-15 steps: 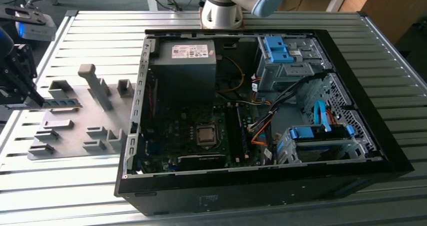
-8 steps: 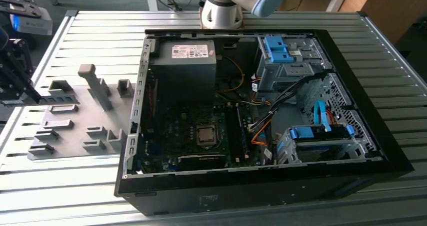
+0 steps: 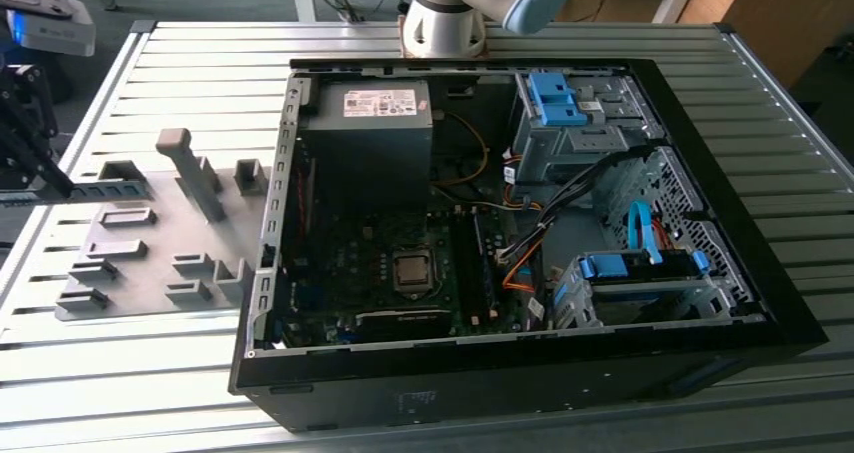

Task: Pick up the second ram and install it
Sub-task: 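Pick up the second ram and move it above second insertion slot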

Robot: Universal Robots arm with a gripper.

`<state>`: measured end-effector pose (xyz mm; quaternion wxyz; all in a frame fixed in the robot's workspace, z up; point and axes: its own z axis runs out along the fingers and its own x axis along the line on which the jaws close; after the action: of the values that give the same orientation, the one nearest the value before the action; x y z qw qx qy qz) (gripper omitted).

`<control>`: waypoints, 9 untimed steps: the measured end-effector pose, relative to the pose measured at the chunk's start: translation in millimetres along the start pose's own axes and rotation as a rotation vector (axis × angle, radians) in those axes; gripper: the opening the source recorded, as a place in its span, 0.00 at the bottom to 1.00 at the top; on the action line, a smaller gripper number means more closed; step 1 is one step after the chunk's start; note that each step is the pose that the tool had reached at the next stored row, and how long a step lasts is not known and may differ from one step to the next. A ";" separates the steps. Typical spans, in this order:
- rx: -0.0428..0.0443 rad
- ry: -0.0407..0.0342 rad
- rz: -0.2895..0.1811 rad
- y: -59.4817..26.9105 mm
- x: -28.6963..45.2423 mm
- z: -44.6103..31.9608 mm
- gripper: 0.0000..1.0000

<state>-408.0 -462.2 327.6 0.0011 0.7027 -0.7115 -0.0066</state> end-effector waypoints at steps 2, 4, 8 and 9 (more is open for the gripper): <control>0.0000 0.0000 0.000 0.0 -0.1 -2.8 0.14; 0.0000 0.0000 0.000 0.1 -0.1 -5.4 0.14; -0.0001 0.0001 0.000 0.2 -0.3 -10.2 0.14; 0.0000 0.0000 0.000 0.2 -0.3 -11.4 0.14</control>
<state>-408.0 -461.9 339.0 0.0011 0.7027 -0.7115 -0.0066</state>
